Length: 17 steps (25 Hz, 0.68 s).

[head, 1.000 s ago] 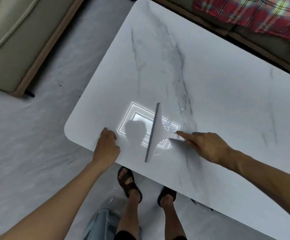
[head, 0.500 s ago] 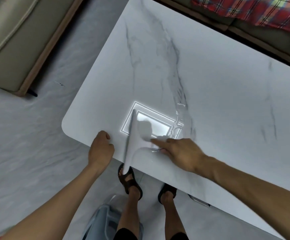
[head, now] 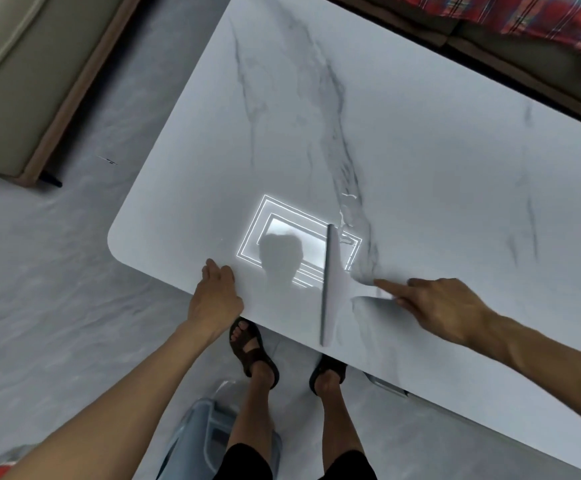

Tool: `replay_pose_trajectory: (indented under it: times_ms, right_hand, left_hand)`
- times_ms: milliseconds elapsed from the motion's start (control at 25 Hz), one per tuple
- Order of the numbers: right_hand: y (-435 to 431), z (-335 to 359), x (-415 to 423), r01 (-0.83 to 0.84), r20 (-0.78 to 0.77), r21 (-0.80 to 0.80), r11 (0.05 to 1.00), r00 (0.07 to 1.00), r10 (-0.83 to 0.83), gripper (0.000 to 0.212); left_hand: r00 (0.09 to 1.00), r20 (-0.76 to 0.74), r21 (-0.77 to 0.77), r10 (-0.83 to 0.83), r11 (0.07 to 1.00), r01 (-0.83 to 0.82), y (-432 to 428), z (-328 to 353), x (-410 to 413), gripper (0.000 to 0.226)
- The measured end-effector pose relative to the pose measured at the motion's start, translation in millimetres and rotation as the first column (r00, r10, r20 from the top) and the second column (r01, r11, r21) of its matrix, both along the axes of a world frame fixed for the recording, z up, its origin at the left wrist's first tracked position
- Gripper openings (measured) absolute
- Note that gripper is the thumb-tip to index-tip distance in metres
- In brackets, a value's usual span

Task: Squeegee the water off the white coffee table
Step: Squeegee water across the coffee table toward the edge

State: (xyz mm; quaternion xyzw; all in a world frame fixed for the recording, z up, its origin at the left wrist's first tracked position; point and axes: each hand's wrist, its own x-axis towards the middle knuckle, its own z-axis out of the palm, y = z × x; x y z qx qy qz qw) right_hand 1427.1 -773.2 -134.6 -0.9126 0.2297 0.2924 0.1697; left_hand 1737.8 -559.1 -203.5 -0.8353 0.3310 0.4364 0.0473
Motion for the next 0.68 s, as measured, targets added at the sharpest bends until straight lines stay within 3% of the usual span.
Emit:
replay_pose_trajectory:
  times_ms: [120, 240, 400, 520, 680]
  right_hand:
    - [-16.0, 14.6, -29.8, 0.032, -0.068, -0.060, 0.998, 0.997, -0.036, 0.046]
    - [3.0, 18.0, -8.0, -0.002, 0.001, 0.028, 1.000, 1.000, 0.002, 0.046]
    - [62.1, -5.4, 71.8, -0.216, 0.096, 0.175, 0.961, 0.975, 0.202, 0.044]
    - [80.8, -25.0, 96.7, -0.320, 0.106, 0.166, 0.933, 0.946, 0.305, 0.044]
    - [38.0, -30.0, 45.3, -0.255, 0.147, 0.165, 0.953, 0.962, 0.232, 0.040]
  left_hand:
    - [1.000, -0.016, 0.067, 0.007, 0.998, -0.006, -13.9, 5.4, 2.3, 0.046]
    - [0.995, 0.081, -0.026, 0.050, 0.998, -0.049, -15.8, 12.5, 3.1, 0.030]
    - [0.989, 0.145, -0.104, 0.027, 0.995, -0.012, -0.8, 19.9, -5.5, 0.021]
    - [0.994, 0.111, -0.153, 0.010, 0.988, 0.007, 4.7, 19.5, -20.7, 0.022]
    - [0.996, 0.087, -0.142, -0.016, 0.989, 0.029, -2.5, 8.1, -51.8, 0.027]
